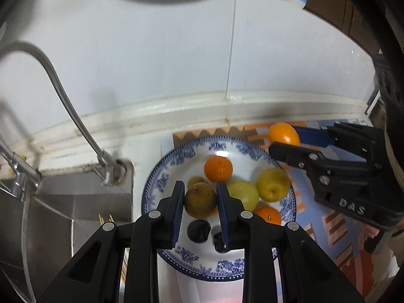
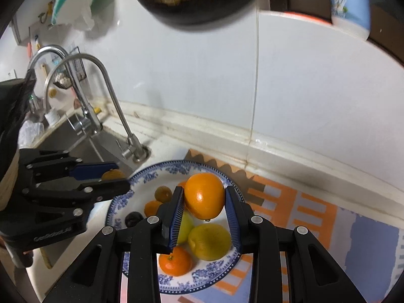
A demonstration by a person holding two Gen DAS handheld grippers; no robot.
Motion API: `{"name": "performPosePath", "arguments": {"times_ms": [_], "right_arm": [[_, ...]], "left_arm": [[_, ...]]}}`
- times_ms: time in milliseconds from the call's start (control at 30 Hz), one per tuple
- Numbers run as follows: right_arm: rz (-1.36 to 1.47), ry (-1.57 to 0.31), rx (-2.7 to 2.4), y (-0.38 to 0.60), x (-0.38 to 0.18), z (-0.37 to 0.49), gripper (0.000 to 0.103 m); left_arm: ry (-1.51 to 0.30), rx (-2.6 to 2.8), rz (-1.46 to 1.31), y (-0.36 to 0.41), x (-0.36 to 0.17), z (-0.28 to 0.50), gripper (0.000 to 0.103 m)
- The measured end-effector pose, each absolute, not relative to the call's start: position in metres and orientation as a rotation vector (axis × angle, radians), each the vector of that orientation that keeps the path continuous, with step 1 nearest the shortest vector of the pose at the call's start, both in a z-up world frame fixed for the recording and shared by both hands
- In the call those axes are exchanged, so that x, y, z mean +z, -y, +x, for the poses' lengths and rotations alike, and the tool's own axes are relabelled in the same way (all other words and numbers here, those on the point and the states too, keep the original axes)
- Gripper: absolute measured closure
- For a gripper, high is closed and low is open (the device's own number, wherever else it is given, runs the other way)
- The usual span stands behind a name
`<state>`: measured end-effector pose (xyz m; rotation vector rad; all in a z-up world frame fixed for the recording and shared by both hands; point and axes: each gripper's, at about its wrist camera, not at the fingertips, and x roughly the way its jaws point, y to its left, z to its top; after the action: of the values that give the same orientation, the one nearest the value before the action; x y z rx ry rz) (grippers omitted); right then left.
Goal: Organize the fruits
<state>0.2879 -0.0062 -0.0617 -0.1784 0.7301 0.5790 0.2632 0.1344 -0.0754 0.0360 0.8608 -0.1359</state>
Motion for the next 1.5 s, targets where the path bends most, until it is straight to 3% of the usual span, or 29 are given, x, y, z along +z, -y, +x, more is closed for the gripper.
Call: {"name": "performPosePath", "arguments": {"times_ms": [400,467,533,733,967,1033,1167,1233,1500], "right_arm": [[-0.185,-0.796,0.586,0.0,-0.086,0.304,0.069],[-0.183,-0.803,0.592,0.0,-0.087,0.304,0.069],[-0.181,-0.796,0.595,0.0,-0.085,0.303,0.059],[-0.18,-0.754,0.577,0.007,-0.074,0.288,0.059],[-0.196,-0.672,0.525,0.029,-0.049,0.248,0.059],[-0.192,-0.648,0.508,0.037,-0.042,0.232,0.052],[-0.19,-0.609,0.473,0.051,-0.03,0.201,0.051],[-0.189,-0.587,0.449,0.059,-0.025,0.183,0.04],[-0.17,-0.513,0.347,0.087,-0.008,0.125,0.025]], "left_arm": [[-0.942,-0.182,0.044,-0.117,-0.106,0.271,0.077],[-0.941,-0.188,0.054,-0.114,-0.106,0.269,0.072],[-0.933,-0.185,0.058,-0.114,-0.106,0.266,0.07],[-0.898,-0.153,0.067,-0.112,-0.097,0.251,0.069],[-0.766,-0.052,0.058,-0.105,-0.065,0.208,0.053],[-0.729,-0.033,0.046,-0.103,-0.058,0.195,0.048],[-0.638,0.029,0.031,-0.095,-0.042,0.158,0.036],[-0.609,0.031,0.016,-0.092,-0.035,0.144,0.032],[-0.496,0.08,0.038,-0.077,-0.011,0.094,0.016]]}}
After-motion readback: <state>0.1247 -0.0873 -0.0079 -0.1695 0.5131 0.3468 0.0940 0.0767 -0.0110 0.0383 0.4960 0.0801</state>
